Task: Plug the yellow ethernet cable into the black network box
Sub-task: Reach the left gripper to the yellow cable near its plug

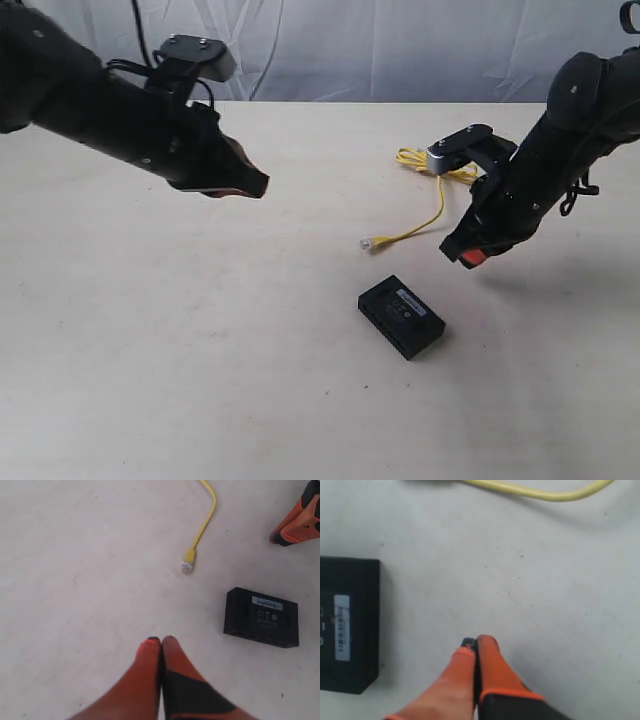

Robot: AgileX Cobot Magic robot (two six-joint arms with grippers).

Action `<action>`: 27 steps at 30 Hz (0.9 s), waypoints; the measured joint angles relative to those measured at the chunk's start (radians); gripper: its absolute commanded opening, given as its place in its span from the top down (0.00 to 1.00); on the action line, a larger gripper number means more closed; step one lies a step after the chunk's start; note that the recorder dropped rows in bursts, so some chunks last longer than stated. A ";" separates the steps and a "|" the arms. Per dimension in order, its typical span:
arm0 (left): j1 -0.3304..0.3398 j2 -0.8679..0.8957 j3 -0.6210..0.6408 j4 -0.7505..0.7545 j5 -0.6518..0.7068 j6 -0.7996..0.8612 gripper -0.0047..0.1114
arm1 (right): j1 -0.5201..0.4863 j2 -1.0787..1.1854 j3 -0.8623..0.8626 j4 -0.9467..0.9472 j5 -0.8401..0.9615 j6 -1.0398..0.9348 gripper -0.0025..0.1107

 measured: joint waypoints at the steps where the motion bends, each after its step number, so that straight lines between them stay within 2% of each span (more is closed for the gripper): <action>1: -0.009 0.029 -0.021 0.000 0.012 0.000 0.88 | 0.000 -0.001 0.000 -0.002 0.000 0.002 0.99; 8: -0.063 0.206 -0.240 0.049 0.139 0.002 0.72 | -0.039 -0.006 0.000 -0.057 0.026 0.056 0.99; 13: -0.085 0.319 -0.415 0.127 0.239 0.003 0.48 | -0.132 -0.011 0.000 0.010 0.046 0.074 0.99; 15: -0.097 0.359 -0.477 0.148 0.277 0.003 0.41 | -0.150 -0.015 0.000 0.028 0.049 0.076 0.99; 20: -0.137 0.451 -0.614 0.169 0.300 -0.010 0.40 | -0.153 -0.018 0.000 0.066 0.053 0.076 0.99; 27: -0.236 0.614 -0.821 0.268 0.304 -0.103 0.40 | -0.183 -0.018 0.000 0.078 0.036 0.076 0.99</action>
